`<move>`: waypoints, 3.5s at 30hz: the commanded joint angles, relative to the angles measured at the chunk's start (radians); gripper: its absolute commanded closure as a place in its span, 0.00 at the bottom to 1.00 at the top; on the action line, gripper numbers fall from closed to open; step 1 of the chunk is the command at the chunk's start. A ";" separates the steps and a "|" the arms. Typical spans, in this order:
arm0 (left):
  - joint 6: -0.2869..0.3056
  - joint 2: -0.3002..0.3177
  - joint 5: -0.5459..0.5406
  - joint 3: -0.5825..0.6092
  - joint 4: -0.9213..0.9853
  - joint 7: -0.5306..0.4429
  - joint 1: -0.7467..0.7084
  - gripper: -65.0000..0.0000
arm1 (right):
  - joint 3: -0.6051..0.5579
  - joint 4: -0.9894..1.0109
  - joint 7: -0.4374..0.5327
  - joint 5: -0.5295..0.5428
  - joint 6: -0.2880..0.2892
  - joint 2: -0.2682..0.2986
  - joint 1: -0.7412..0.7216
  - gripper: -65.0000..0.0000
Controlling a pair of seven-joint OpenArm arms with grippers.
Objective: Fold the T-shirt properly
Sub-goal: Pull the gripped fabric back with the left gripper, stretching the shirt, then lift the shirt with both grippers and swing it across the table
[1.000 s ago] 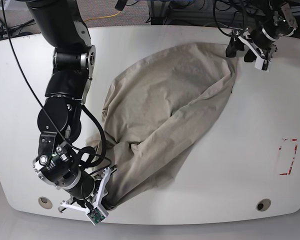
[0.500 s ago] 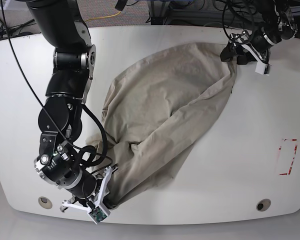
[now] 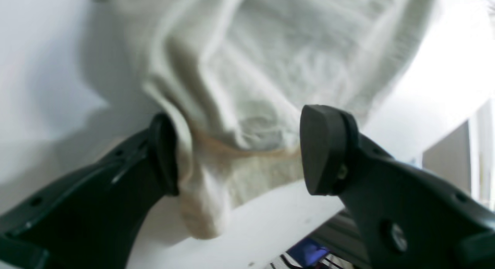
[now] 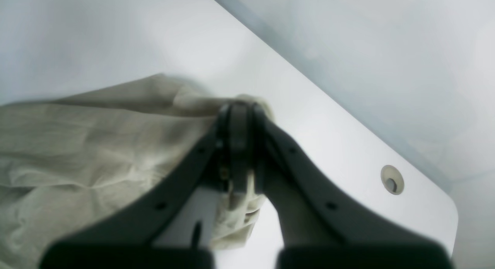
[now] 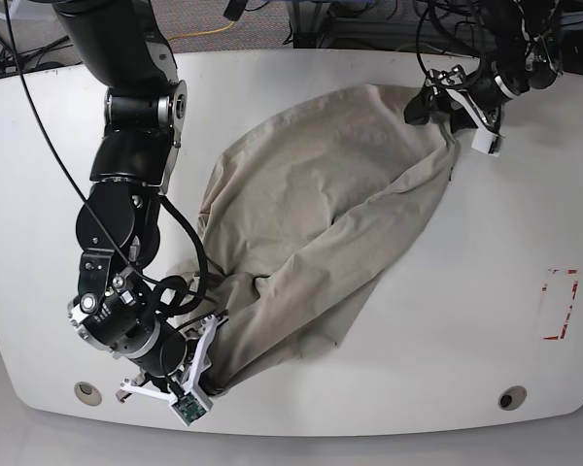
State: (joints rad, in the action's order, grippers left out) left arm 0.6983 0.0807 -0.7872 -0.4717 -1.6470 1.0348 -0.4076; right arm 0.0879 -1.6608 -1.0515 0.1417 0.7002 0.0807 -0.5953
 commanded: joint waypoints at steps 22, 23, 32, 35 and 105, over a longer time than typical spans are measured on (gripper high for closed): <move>-0.121 0.057 0.122 -0.106 -0.111 0.022 0.097 0.94 | 0.020 -0.017 0.032 0.006 -0.002 0.003 -0.059 1.00; -0.125 0.063 0.148 -0.106 -0.134 0.022 0.112 0.94 | 0.033 -0.014 0.032 0.006 -0.002 0.003 -0.065 1.00; -0.127 0.167 0.397 -0.017 -0.279 0.023 0.276 0.94 | 0.049 0.107 0.032 0.005 -0.002 0.009 -0.183 1.00; -0.127 0.184 0.452 -0.009 -0.301 0.028 0.345 0.94 | 0.049 0.144 0.032 0.005 -0.002 0.012 -0.239 1.00; -0.187 0.003 0.476 -0.011 0.967 -0.515 0.895 0.40 | 0.049 0.452 0.103 0.014 -0.002 0.087 -0.389 1.00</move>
State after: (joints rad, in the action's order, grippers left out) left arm 0.5167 0.0956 -0.3351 -0.4854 -0.6815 0.4778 0.4770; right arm 0.1368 -1.1900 -0.9764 0.1371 0.6998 0.1635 -0.9405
